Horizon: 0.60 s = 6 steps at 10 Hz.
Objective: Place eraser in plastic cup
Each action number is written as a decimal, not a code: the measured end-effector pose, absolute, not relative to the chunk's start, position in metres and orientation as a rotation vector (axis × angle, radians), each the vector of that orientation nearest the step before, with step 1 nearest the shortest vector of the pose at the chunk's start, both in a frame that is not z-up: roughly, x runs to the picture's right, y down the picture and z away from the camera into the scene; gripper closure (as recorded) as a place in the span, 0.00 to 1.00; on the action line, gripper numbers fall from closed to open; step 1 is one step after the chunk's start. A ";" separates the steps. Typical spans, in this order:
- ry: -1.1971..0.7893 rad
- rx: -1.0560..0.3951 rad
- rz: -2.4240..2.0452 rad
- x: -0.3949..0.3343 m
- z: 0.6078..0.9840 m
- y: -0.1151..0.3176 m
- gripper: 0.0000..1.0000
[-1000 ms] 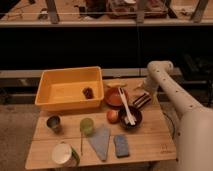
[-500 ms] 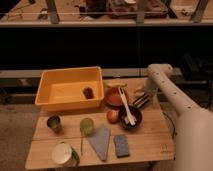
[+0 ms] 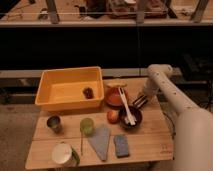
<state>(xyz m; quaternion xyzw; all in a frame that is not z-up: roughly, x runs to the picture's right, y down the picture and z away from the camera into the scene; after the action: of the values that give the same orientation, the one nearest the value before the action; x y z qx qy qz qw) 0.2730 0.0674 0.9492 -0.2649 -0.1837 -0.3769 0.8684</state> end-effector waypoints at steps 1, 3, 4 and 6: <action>-0.387 -0.557 -0.790 0.273 0.949 0.067 0.79; -0.394 -0.561 -0.794 0.270 0.949 0.066 0.81; -0.396 -0.562 -0.793 0.270 0.948 0.065 0.81; -0.397 -0.557 -0.795 0.274 0.946 0.059 0.81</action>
<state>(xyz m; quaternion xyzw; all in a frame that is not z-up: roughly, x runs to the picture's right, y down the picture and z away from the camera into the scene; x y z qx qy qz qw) 0.2738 0.0593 0.9462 -0.2660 -0.1894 -0.3796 0.8656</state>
